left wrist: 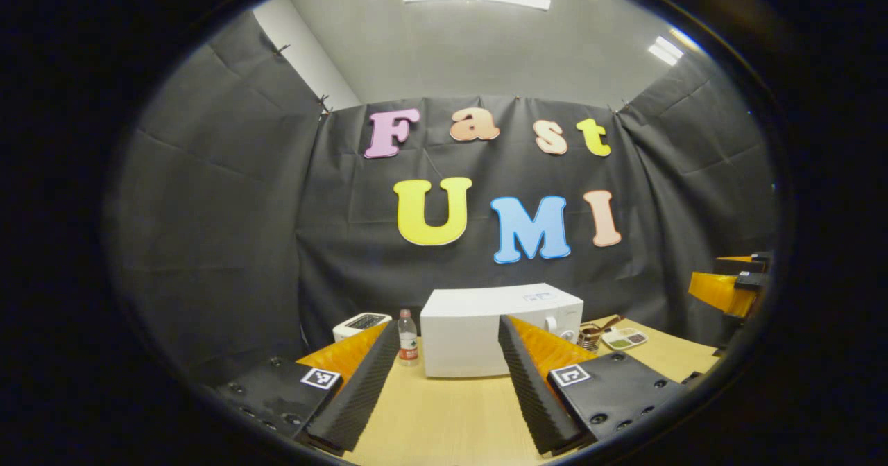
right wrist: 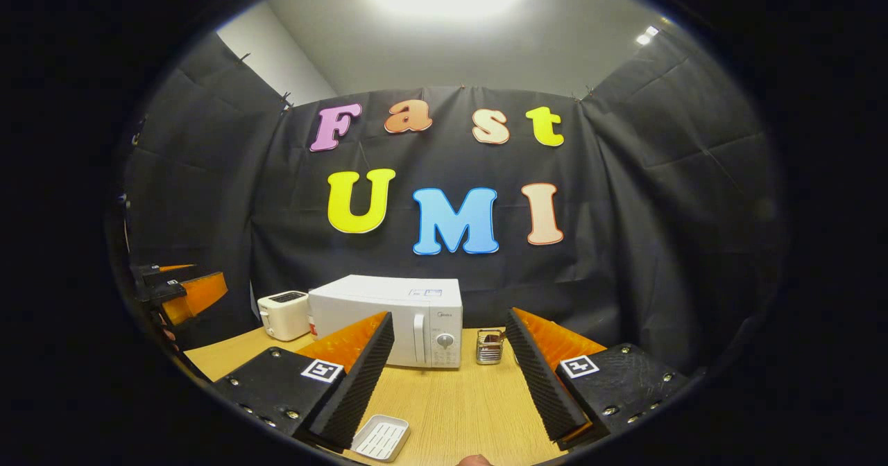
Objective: Open the microwave oven with the left hand, put the food in, and close the microwave oven.
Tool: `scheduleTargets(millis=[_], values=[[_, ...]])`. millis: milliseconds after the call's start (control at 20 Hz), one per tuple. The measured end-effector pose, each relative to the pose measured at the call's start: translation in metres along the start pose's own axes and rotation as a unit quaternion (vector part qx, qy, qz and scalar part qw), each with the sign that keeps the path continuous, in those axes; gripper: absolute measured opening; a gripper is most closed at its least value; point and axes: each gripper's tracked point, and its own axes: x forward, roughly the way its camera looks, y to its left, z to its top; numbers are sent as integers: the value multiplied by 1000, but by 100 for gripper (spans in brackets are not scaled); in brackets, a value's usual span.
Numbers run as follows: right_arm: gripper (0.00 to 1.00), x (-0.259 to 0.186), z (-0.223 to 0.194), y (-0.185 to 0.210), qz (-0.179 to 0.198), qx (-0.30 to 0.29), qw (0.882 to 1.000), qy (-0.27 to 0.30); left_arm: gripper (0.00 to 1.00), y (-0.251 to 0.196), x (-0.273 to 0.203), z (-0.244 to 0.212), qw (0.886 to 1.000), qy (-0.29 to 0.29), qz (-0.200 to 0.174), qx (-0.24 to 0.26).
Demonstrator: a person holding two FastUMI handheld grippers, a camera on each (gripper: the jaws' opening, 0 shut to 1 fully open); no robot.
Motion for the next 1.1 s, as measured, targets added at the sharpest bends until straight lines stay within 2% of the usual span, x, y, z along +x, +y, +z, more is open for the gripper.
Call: scheduleTargets(millis=[200,250,300,400,450,600,650,750,800,1100], values=[[98,3,1,0,-7,0,1000,-1,97,4,-2,-1,1000,0,1,3],[98,3,4,0,-9,0,1000,-3,100,5,-2,-1,1000,0,1,2],[98,3,5,0,-10,-1,1000,-6,100,6,-3,-2,1000,0,1,2],[98,5,7,1,-13,-2,1000,-9,94,9,-4,-1,1000,-1,1,0],[98,5,7,1,-13,-1,1000,-8,100,10,-3,-1,1000,-1,2,1],[98,8,5,4,-12,5,1000,-4,94,13,-4,-5,1000,0,-1,-3],[98,9,6,4,-13,8,1000,-5,97,13,-3,-5,1000,1,-2,-7],[98,10,5,7,-12,12,1000,-4,94,19,-2,-5,1000,-1,4,-6],[98,11,6,8,-9,11,1000,-5,99,22,-1,-5,1000,0,8,-4],[98,19,7,13,-4,14,1000,-9,97,31,2,-1,1000,-5,17,11]])
